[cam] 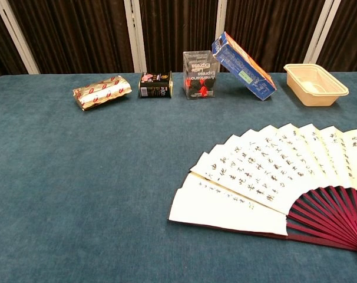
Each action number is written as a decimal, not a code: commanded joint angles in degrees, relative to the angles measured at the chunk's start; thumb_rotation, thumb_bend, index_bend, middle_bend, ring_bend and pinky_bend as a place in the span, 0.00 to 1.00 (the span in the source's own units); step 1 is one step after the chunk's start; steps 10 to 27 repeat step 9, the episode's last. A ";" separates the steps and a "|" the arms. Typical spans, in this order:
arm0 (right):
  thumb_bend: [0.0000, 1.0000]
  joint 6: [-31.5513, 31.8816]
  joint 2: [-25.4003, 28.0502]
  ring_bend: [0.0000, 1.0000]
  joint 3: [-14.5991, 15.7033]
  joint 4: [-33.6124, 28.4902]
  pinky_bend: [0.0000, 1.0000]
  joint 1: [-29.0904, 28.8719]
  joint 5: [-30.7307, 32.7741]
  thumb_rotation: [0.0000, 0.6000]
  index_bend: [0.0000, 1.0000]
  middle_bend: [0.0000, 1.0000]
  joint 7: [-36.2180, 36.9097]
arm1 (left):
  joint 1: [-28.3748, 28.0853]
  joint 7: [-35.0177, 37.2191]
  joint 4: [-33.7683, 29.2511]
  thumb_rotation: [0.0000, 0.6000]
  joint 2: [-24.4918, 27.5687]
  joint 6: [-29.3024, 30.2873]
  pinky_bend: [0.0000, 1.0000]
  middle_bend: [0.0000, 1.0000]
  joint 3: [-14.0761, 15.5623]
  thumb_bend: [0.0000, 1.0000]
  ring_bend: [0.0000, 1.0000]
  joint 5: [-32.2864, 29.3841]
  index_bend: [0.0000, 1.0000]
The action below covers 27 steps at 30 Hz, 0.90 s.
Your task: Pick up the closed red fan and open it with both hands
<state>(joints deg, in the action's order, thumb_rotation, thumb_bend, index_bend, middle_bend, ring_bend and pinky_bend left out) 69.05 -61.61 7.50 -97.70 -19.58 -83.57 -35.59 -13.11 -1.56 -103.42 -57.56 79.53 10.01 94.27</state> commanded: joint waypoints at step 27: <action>0.21 20.98 -2.23 0.00 -0.91 2.32 0.00 12.23 -7.76 1.00 0.00 0.00 21.80 | 6.96 -2.59 6.66 1.00 -2.61 8.10 0.00 0.00 0.47 0.04 0.00 2.75 0.00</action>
